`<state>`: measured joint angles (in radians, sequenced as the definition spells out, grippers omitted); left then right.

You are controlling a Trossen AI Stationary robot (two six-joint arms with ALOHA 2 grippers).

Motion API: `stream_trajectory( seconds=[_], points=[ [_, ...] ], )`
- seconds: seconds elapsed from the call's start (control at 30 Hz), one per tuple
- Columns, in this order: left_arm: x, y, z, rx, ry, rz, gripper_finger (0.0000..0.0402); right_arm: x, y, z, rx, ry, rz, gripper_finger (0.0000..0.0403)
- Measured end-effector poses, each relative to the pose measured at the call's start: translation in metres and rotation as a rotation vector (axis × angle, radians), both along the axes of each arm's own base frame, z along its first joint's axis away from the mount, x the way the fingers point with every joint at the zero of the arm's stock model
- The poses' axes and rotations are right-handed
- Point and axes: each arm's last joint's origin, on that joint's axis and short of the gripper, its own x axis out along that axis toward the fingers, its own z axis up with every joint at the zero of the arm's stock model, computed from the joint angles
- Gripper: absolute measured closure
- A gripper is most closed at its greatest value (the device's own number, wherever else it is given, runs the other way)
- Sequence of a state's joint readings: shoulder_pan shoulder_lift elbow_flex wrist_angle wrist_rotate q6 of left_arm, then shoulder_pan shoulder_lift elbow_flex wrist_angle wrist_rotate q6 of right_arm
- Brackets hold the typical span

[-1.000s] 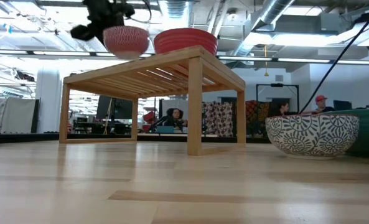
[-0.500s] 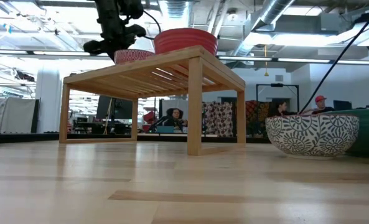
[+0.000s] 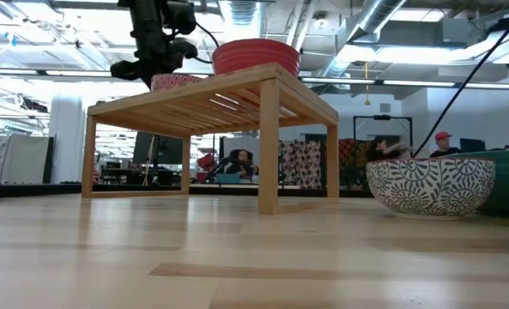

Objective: Place and stack bowls onto a shelf
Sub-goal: Put the blue bowl on the shelf

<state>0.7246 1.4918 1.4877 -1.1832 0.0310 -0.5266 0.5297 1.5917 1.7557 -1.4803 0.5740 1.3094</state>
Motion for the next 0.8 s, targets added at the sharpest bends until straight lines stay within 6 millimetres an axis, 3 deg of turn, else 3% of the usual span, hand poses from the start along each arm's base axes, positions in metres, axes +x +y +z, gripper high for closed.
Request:
stream_trajectory(
  seconds=[0.8],
  points=[
    [0.0042, -0.0029, 0.0002, -0.004, -0.025, -0.08, 0.0376, 0.0016, 0.0005, 0.0006, 0.007, -0.018, -0.003, 0.022]
  ],
)
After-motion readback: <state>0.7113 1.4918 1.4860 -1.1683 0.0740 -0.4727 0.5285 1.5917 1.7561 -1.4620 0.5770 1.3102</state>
